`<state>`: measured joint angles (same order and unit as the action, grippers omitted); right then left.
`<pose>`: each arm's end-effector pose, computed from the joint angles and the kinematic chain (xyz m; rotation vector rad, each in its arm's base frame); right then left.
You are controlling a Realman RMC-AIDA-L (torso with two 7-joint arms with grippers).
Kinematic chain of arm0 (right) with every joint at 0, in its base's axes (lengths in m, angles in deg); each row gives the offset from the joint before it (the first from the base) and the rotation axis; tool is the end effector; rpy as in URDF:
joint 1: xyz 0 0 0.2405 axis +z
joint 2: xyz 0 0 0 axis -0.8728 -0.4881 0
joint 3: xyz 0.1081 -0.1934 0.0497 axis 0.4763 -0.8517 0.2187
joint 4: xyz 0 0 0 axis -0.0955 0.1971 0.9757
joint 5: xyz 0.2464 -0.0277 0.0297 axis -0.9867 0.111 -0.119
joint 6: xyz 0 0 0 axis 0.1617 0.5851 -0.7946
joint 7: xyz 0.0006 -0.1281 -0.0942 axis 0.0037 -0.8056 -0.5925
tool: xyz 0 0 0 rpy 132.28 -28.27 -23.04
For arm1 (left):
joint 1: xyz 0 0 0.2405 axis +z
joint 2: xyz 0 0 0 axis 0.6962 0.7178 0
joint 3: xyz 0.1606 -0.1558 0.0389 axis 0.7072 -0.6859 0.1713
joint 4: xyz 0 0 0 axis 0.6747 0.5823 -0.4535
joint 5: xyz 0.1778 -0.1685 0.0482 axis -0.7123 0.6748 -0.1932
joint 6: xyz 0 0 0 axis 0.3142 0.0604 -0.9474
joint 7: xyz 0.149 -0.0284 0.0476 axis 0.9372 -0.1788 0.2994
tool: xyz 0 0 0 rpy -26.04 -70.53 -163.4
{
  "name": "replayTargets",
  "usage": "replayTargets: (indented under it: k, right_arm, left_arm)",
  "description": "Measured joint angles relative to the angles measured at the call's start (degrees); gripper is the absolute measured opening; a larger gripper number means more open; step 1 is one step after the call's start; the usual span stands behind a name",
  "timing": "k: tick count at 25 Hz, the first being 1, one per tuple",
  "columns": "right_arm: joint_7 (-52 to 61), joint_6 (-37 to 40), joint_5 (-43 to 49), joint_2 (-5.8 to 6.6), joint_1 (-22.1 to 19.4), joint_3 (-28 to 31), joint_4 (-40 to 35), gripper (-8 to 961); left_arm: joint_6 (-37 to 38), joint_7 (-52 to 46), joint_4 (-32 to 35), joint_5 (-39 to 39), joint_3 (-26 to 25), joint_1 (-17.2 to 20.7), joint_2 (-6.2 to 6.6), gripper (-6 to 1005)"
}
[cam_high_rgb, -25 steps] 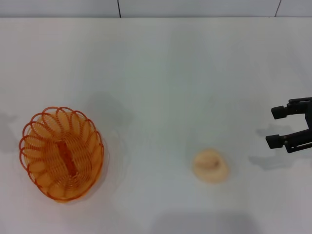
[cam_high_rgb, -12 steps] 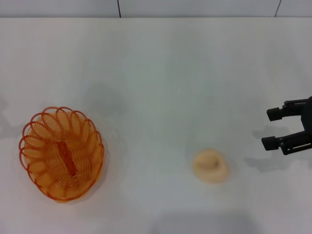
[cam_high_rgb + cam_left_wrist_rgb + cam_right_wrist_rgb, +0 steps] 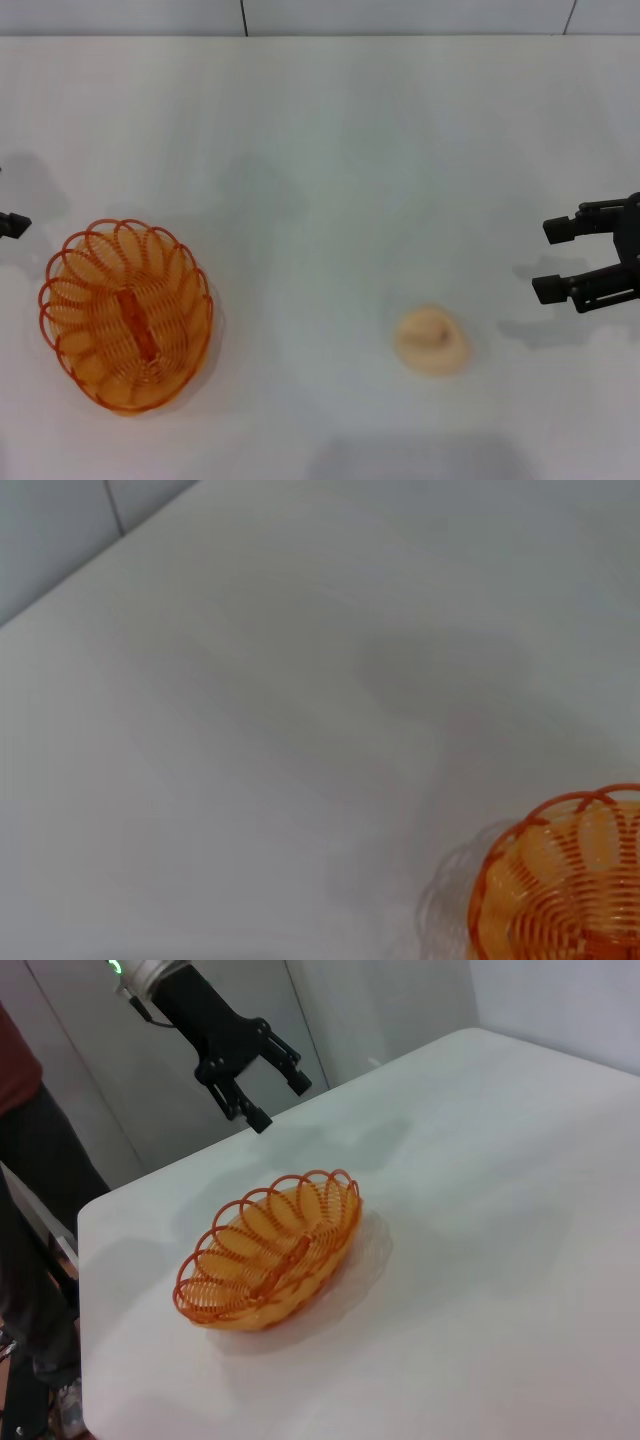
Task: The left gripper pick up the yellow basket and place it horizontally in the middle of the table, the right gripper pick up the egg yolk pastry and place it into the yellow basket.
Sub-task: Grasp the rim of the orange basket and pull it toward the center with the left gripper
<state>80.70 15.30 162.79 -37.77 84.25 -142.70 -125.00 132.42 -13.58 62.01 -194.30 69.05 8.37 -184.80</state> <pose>0.2045 0.3358 0.0836 -2.9271 0.6401 0.3381 -0.2742 0.3813 0.1646 -2.6838 -0.6939 0.3511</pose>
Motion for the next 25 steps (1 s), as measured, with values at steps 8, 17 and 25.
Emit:
replayTargets:
  k: [8,17,25]
  right_arm:
    - [0.07,-0.25,0.0,0.0,0.62,0.03,0.4,858]
    - [0.63,-0.31,0.02,-0.11,1.23,-0.09,0.78,858]
    - [1.47,-0.61,0.0,-0.24,1.96,-1.19,1.11,858]
  left_arm:
    - [-1.41,0.81,-2.66,-3.41,1.97,-3.4,-0.52,817]
    - [-2.89,1.47,-4.48,-3.77,7.99,-6.42,-1.64,804]
    - [-4.66,2.35,-6.75,-7.15,10.8,-7.61,-1.99,793]
